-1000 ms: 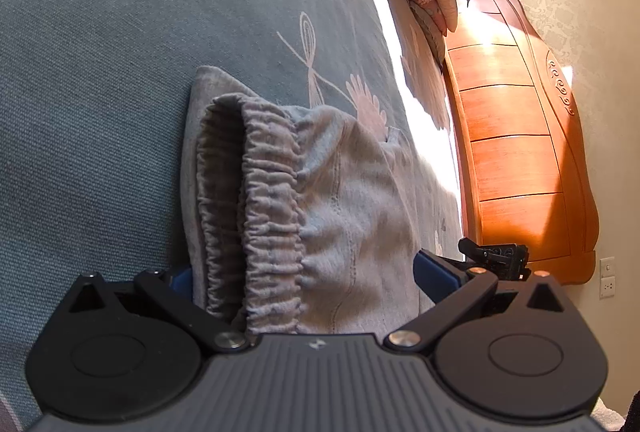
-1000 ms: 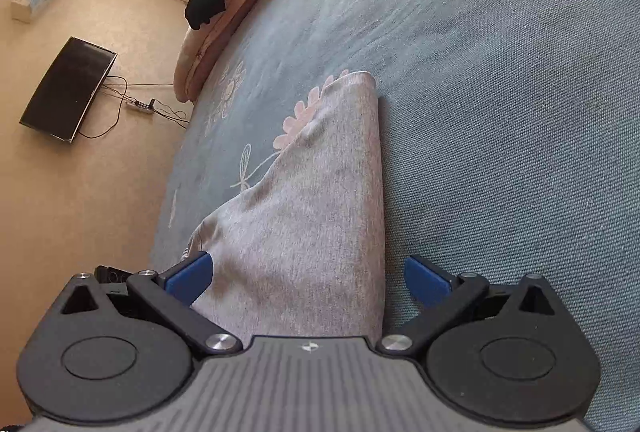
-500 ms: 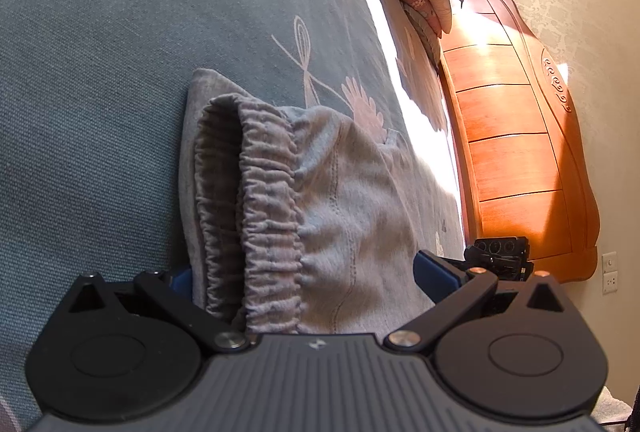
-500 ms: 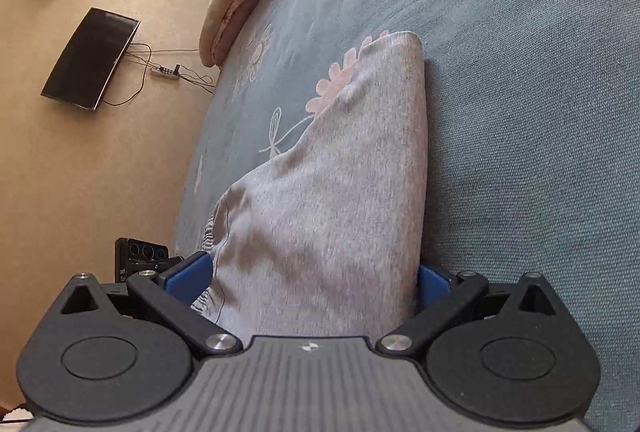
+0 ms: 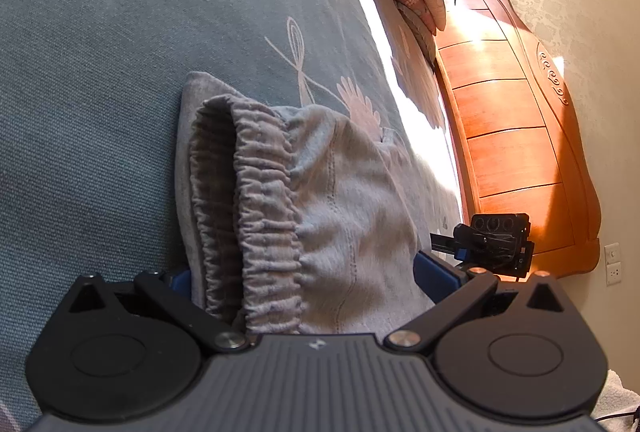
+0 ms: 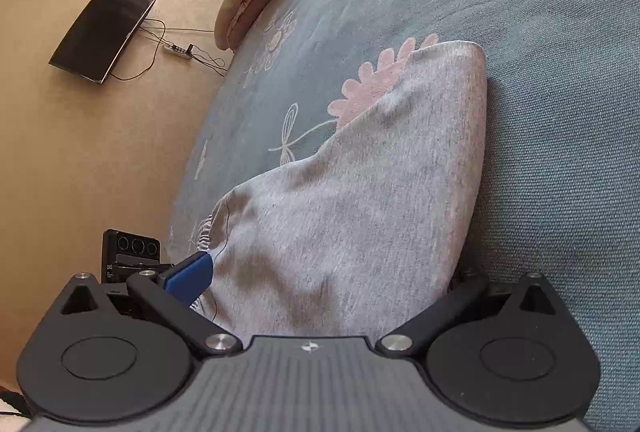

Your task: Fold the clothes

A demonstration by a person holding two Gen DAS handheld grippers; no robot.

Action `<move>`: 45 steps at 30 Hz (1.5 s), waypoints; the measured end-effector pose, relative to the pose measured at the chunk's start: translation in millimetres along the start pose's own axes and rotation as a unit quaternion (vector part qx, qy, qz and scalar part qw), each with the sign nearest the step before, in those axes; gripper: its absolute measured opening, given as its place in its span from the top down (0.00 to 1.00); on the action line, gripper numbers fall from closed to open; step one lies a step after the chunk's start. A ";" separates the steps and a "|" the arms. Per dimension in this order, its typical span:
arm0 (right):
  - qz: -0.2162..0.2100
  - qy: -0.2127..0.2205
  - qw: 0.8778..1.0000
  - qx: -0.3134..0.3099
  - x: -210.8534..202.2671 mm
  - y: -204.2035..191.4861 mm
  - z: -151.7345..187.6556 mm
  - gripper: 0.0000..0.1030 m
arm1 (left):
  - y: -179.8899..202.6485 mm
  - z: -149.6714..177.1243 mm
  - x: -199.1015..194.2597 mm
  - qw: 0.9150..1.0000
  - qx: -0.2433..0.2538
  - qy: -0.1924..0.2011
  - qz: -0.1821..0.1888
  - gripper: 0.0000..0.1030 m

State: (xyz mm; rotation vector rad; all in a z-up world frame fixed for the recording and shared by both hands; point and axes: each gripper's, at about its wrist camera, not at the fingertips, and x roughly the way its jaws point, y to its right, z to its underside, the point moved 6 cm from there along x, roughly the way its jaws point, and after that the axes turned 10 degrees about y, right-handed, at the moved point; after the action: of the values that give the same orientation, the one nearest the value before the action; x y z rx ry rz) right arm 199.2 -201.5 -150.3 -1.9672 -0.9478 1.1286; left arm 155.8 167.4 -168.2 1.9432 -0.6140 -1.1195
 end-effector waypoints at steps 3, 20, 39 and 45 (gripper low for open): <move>0.006 -0.001 1.000 -0.008 2.5 -0.6 0.1 0.00 | -0.2 -0.1 0.0 1.000 0.001 -0.001 0.000 0.01; 0.060 -0.057 0.989 -0.123 5.4 -8.3 3.0 0.24 | -9.3 4.1 -11.4 0.999 -0.006 0.023 -0.029 0.34; 0.073 -0.038 0.995 -0.059 -5.8 17.1 -4.7 0.68 | -10.8 8.0 -16.1 0.996 -0.004 0.029 -0.084 0.55; 0.133 -0.041 0.979 -0.146 1.6 -5.9 4.8 0.68 | -6.0 8.3 -13.5 0.995 0.007 0.029 -0.095 0.55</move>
State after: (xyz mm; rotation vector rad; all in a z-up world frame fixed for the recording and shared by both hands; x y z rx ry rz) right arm 194.0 -196.2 -148.0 -2.3569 -0.9574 1.2835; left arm 142.1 177.2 -169.0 2.0724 -0.4129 -1.1710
